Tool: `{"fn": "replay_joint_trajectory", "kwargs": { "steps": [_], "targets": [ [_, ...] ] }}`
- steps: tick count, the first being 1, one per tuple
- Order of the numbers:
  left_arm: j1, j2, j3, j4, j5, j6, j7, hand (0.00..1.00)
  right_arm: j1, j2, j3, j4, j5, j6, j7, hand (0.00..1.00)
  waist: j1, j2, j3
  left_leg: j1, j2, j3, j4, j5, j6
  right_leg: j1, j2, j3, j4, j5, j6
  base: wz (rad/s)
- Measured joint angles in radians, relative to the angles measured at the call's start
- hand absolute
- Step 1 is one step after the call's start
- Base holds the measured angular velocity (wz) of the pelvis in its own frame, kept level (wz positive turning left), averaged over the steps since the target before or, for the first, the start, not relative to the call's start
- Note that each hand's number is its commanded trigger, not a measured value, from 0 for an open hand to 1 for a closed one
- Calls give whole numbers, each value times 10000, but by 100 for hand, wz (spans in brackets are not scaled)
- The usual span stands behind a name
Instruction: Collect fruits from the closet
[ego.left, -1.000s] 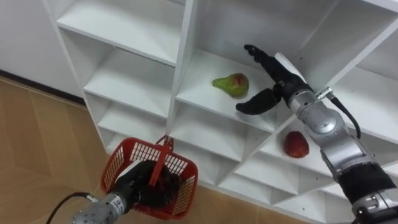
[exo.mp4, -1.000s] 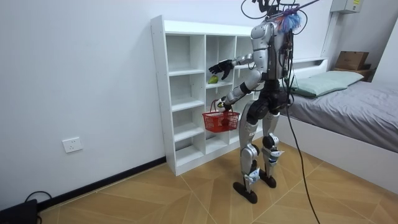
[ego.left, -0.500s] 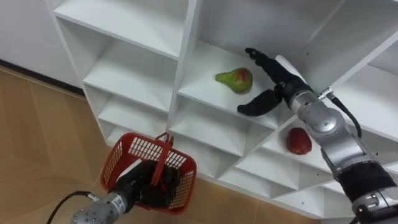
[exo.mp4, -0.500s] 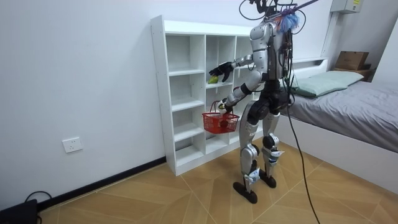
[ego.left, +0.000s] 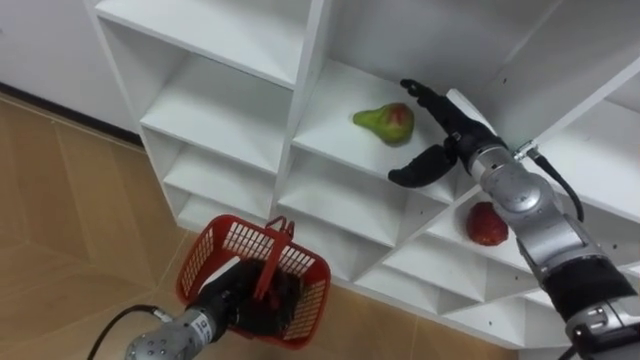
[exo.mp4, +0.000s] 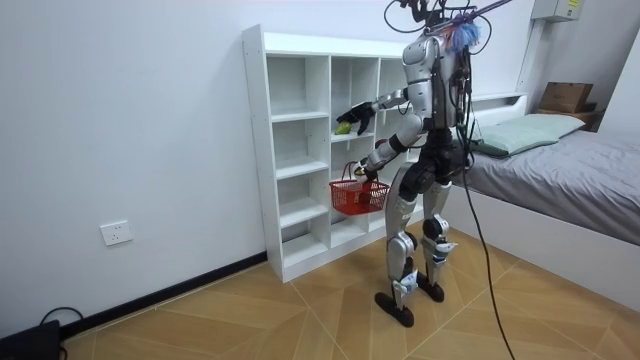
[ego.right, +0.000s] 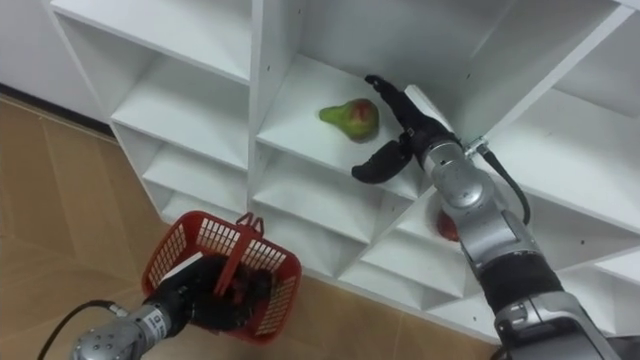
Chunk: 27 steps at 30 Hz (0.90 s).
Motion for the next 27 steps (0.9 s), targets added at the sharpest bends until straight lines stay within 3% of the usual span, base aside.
{"fn": "replay_joint_trajectory", "kwargs": {
  "steps": [5,15,20,27],
  "targets": [
    [-26,5,10,57,-4,0,33,100,-64,38,0,104,-7,-39,-380,0,-5,3,2,-87,0,0,-3,16,5,-80,0,17,-5,8,-10,0],
    [-157,-57,-7,537,-1,-5,412,100,-434,57,-5,533,-136,-481,-1177,0,-1,30,23,-511,1,5,-4,155,1,-587,-16,34,145,79,-60,0],
    [-285,-136,-36,619,-1,-4,519,100,-665,56,-8,644,-61,-482,-1517,0,-2,135,104,-744,2,3,-1,277,-3,-807,-16,83,150,149,-75,0],
    [-640,-214,-394,820,-32,-11,814,100,-745,56,-42,683,100,-734,-1864,0,-16,149,114,-947,2,1,-7,394,-13,-1070,-29,43,162,209,-107,0]
  ]
}}
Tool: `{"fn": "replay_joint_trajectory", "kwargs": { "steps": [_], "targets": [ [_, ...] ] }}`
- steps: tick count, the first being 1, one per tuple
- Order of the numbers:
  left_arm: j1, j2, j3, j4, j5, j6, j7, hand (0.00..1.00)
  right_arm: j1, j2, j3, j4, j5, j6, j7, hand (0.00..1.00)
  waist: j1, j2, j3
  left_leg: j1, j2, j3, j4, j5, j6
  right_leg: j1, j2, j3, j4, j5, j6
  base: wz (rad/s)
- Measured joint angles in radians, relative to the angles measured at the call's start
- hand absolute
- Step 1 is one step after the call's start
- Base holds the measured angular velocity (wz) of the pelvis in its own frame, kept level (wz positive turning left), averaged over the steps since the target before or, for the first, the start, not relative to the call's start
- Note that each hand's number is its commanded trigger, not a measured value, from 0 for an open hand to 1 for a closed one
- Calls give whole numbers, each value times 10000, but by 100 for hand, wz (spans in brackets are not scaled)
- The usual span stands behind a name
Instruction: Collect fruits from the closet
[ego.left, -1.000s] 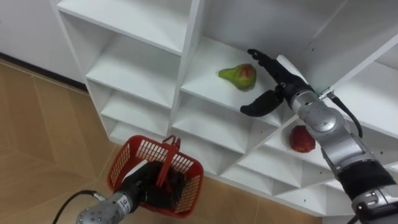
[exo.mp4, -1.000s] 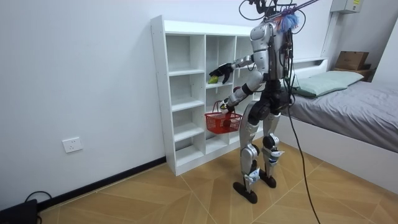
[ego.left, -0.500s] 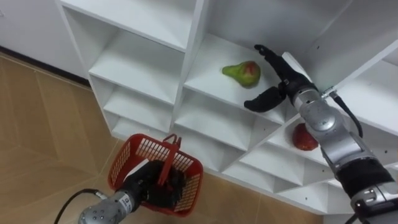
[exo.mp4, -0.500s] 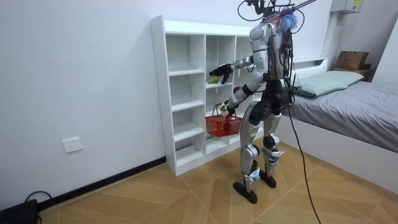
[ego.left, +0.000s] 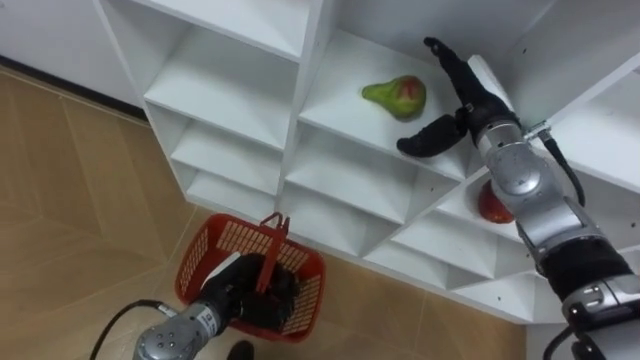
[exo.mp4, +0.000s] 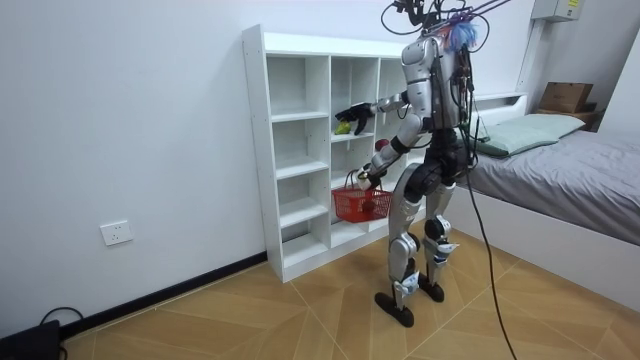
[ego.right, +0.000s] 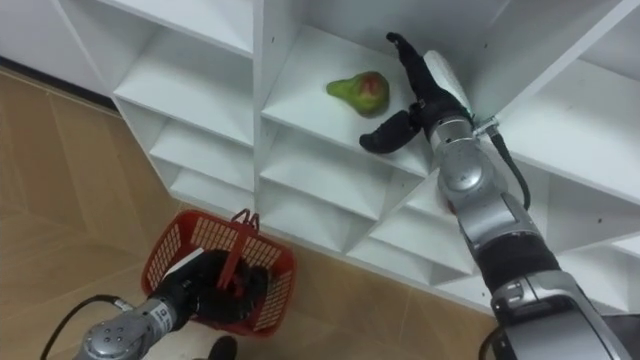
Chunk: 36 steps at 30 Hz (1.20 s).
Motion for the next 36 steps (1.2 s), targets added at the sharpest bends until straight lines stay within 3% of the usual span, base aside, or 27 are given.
{"fn": "replay_joint_trajectory", "kwargs": {
  "steps": [5,18,23,28,36],
  "targets": [
    [-225,-90,-198,104,4,-17,370,100,0,29,3,3,-60,-178,-247,0,1,66,47,1,2,4,-16,0,-1,-9,1,3,-6,0,0,0],
    [-536,-218,-401,399,-19,-29,591,100,-148,149,56,-405,-1290,-140,-380,0,10,109,31,-132,96,235,-2,7,-15,-352,-1,128,253,19,-42,-6],
    [-756,-261,-840,633,-20,-29,630,100,-385,536,159,-740,-2321,-134,-378,0,34,179,33,-131,108,235,-11,16,-29,-356,20,132,258,20,-51,0],
    [-764,-290,-967,683,-20,-29,634,100,-386,865,161,-1267,-2427,-136,-361,0,65,216,30,-161,98,211,-13,15,-29,-371,20,131,256,19,-52,1],
    [-766,-304,-961,685,-11,-29,792,100,-385,882,149,-1365,-2428,-135,-354,0,86,293,26,-177,87,177,-26,16,-28,-384,14,117,271,19,-52,1]
  ]
}}
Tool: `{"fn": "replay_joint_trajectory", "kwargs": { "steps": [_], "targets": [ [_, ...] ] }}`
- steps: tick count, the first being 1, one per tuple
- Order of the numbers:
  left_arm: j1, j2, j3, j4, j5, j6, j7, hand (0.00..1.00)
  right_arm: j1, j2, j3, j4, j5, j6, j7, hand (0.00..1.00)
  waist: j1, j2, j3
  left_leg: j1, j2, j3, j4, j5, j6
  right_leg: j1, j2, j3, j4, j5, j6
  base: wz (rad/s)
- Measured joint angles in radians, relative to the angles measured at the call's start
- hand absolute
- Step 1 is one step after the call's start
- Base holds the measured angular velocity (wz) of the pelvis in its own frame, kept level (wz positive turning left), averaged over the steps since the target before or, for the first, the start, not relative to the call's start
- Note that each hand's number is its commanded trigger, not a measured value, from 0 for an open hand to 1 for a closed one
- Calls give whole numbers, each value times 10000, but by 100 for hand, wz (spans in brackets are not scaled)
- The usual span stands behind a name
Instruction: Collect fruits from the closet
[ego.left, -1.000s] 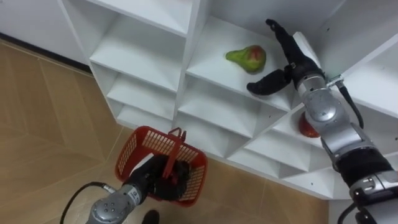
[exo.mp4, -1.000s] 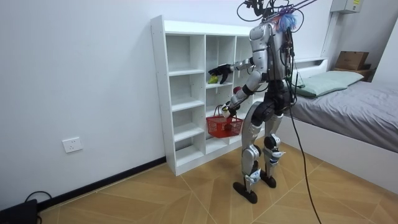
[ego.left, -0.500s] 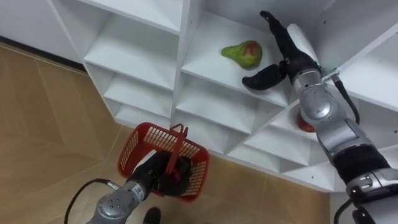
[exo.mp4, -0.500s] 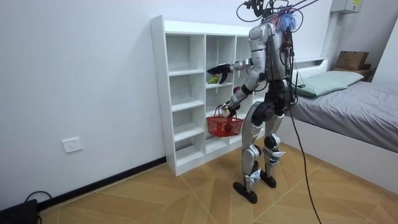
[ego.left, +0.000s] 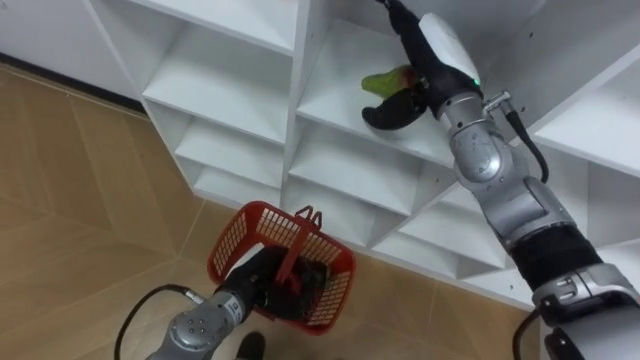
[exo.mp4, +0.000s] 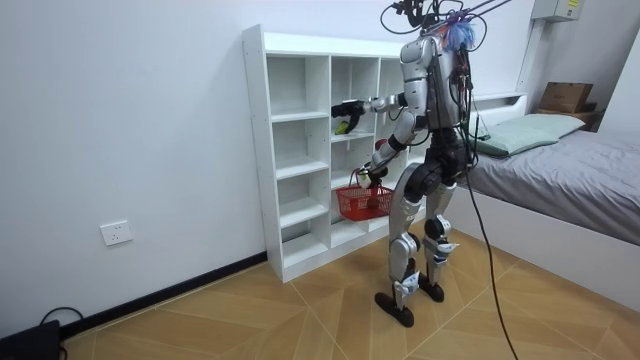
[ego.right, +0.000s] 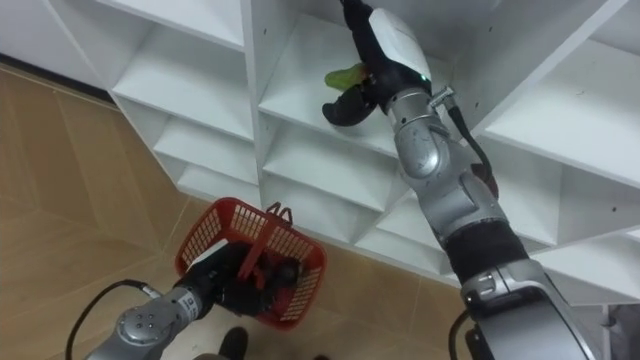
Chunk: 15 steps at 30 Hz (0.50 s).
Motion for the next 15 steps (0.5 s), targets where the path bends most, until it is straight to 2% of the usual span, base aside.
{"fn": "replay_joint_trajectory", "kwargs": {
  "steps": [7,15],
  "targets": [
    [0,-4,-1,294,0,0,64,100,1,-1,2,3,-4,1,-1,0,-2,-4,-3,9,-2,0,6,4,-1,1,-5,-7,25,0,0,0],
    [-5,152,14,386,-9,0,60,100,9,-21,9,324,72,5,-12,0,-40,-10,-6,-5,-14,-17,20,9,-2,2,-38,-78,25,-4,-3,0]
  ]
}}
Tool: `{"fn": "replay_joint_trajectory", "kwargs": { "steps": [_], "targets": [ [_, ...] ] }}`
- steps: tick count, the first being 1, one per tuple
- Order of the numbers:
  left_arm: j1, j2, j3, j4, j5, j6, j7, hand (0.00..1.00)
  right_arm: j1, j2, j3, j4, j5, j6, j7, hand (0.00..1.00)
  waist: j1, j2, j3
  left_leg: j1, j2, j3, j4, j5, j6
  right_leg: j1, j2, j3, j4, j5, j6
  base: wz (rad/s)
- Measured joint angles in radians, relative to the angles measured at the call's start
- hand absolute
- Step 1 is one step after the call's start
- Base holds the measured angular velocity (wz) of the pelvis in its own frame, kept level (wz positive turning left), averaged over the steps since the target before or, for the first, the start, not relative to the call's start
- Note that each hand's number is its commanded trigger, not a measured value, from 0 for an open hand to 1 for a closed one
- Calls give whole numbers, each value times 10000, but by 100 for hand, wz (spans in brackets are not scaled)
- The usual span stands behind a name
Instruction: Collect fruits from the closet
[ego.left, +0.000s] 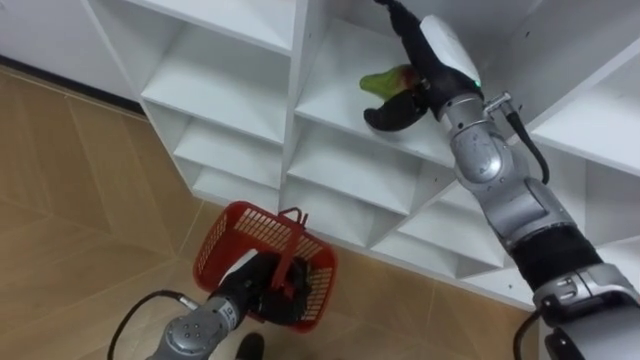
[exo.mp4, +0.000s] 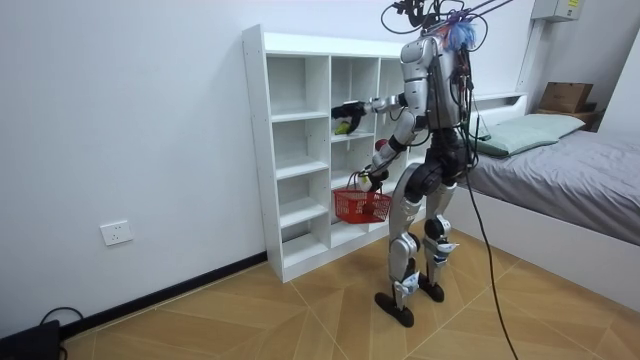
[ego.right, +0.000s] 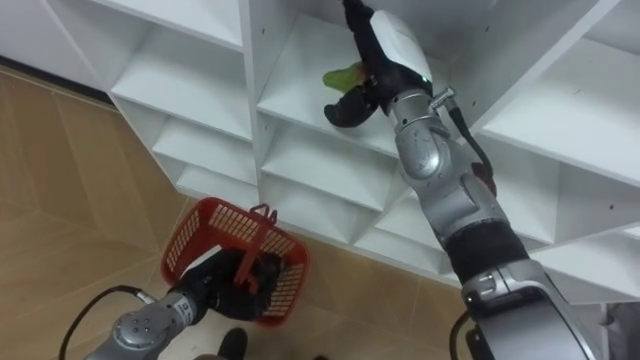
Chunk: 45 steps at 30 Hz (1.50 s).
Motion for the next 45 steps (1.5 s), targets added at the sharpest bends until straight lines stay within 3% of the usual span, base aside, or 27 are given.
{"fn": "replay_joint_trajectory", "kwargs": {
  "steps": [11,27,37,45],
  "targets": [
    [-69,-29,191,135,1,-1,-10,100,-4,-109,-83,992,204,-14,-241,0,-35,-175,4,7,-9,47,27,5,8,-6,8,175,-3,-8,-4,0],
    [-63,-82,209,121,18,-3,-150,100,-510,-329,-109,1742,494,-282,-603,0,-25,-197,7,-192,-51,14,-5,21,29,-193,-18,173,-8,-32,23,0],
    [-101,8,187,103,18,-2,-305,100,-611,-395,-115,2199,1550,-332,-651,0,1,-289,21,-317,-62,5,4,49,36,-315,-35,151,11,-31,25,0],
    [-225,28,210,93,27,1,-322,100,-777,-513,-155,2478,2036,-347,-193,0,7,-287,24,-365,-68,20,-31,60,37,-401,-37,187,12,-31,25,0]
  ]
}}
